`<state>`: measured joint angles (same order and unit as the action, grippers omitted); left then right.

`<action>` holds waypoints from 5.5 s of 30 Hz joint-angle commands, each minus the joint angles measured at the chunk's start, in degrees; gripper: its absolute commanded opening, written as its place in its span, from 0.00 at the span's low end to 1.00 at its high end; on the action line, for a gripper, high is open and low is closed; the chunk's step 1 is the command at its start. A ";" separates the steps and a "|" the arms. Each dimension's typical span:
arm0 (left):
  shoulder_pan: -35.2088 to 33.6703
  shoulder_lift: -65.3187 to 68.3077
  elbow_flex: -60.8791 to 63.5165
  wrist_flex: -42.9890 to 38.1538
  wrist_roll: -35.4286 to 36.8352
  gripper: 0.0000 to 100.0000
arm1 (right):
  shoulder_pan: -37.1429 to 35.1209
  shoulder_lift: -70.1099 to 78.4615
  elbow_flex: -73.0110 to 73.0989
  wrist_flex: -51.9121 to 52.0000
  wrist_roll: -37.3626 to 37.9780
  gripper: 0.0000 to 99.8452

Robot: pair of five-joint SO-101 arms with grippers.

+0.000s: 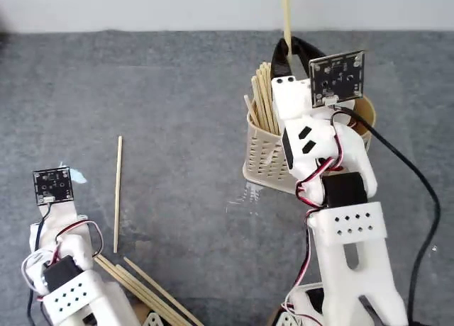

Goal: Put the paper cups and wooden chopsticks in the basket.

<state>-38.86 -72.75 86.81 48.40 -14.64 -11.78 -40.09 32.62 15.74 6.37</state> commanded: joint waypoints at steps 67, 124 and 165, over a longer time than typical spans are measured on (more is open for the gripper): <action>13.36 0.18 -36.53 28.75 0.35 0.16 | -10.24 -38.29 45.36 30.46 -16.35 0.01; 24.70 117.45 -110.02 37.19 -0.53 0.02 | -12.62 -63.87 58.29 36.00 -15.91 0.01; 54.95 57.49 -117.23 44.92 13.27 0.01 | -0.31 -63.87 56.97 33.01 -16.35 0.01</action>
<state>12.84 -10.42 -30.20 96.92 -4.35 -16.44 -102.95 91.25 50.90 -9.36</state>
